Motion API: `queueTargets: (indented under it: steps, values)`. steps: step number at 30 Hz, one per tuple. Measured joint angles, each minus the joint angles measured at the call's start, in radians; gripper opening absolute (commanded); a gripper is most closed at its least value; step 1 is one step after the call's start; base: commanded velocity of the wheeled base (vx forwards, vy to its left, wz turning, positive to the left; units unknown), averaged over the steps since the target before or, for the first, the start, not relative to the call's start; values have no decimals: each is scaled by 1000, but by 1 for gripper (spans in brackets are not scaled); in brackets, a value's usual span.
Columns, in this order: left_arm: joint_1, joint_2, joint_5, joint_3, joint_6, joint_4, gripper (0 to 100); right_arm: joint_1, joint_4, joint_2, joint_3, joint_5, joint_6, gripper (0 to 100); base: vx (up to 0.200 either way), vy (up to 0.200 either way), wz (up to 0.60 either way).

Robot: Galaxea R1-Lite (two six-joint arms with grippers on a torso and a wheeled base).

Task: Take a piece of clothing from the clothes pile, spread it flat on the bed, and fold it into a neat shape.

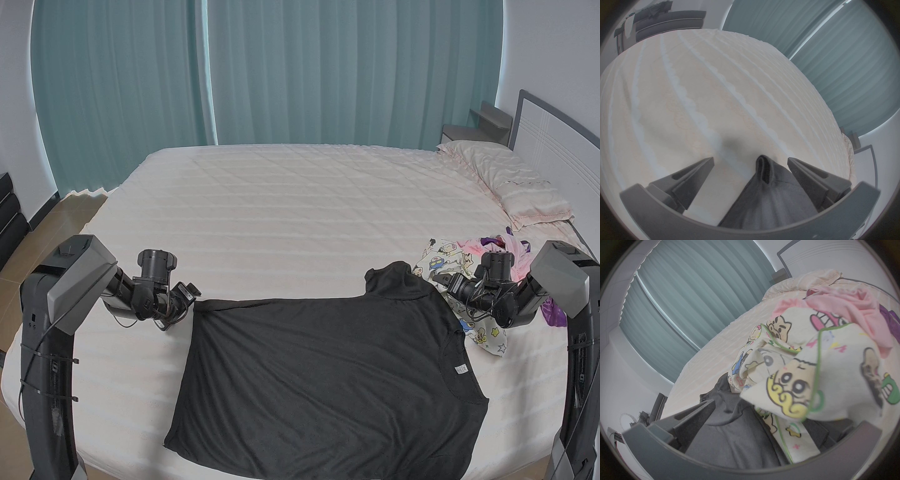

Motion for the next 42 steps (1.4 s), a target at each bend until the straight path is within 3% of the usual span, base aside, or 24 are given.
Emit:
queueTargets:
  steps: [12,24,36,42]
  values:
    - [19,-266,-144,386,-48,-4,100,-7,-123,-174,326,4,68,100,0,0,0]
    - [-15,-492,-196,719,-109,-53,100,0,-214,-336,645,-26,191,100,-200,0,0]
    - [-81,-529,-190,826,-136,-89,100,4,-291,-367,778,-38,266,100,-200,0,0]
    - [-97,-510,-168,841,-133,-91,100,2,-292,-363,796,-40,269,100,0,0,0]
